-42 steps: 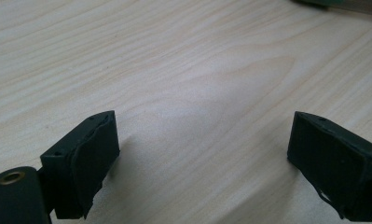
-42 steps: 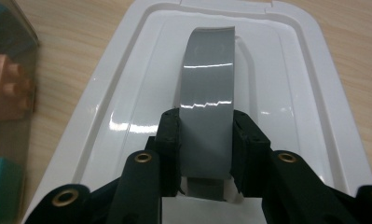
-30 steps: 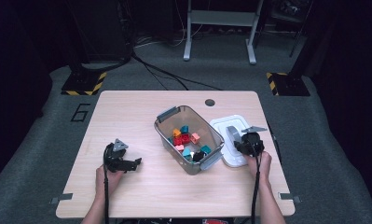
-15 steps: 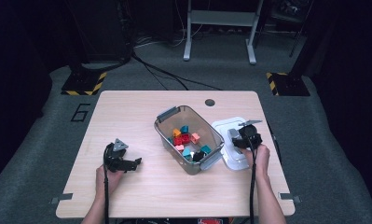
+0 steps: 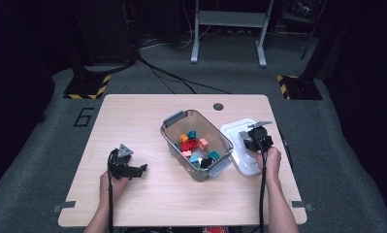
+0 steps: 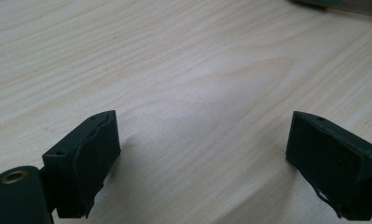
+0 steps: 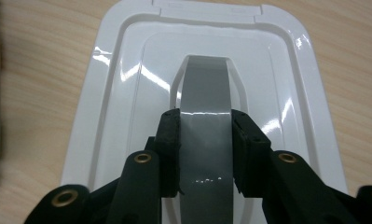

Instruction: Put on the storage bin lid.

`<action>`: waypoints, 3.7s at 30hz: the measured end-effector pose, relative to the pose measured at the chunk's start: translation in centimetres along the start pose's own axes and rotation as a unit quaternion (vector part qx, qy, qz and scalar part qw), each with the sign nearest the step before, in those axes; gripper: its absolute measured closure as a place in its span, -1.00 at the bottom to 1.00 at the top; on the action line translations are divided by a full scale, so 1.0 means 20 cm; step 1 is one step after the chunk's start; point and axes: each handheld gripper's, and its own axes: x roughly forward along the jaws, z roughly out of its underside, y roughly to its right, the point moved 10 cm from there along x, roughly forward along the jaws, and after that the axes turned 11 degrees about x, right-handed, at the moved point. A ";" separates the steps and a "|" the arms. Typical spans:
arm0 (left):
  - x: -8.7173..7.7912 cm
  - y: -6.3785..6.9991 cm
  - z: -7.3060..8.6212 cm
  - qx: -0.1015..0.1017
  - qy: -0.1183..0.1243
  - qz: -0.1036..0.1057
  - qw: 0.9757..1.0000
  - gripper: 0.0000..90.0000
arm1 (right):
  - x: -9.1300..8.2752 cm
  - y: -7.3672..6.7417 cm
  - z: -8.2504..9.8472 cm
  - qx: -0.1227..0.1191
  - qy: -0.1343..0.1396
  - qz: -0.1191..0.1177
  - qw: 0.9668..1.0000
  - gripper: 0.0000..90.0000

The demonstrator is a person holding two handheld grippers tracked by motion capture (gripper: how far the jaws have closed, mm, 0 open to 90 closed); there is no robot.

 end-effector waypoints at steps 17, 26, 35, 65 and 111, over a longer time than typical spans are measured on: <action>0.00 0.00 0.00 0.002 0.001 0.001 1.000 -0.77 | -0.23 0.08 -0.10 0.000 0.019 0.013 1.000 0.50; 0.00 0.00 0.00 0.002 0.001 0.001 1.000 -0.77 | -0.33 0.11 -0.16 -0.007 0.022 0.019 1.000 0.50; 0.00 0.00 0.00 0.003 0.001 0.001 1.000 -0.77 | -0.42 0.12 -0.24 -0.006 0.032 0.024 0.999 0.50; 0.00 0.00 0.00 0.003 0.001 0.001 1.000 -0.77 | -0.60 -0.16 -0.44 -0.019 0.056 -0.010 0.998 0.50; 0.00 0.00 0.00 0.003 0.000 0.003 1.000 -0.77 | -0.41 -0.98 -0.35 -0.111 -0.006 -0.128 0.986 0.49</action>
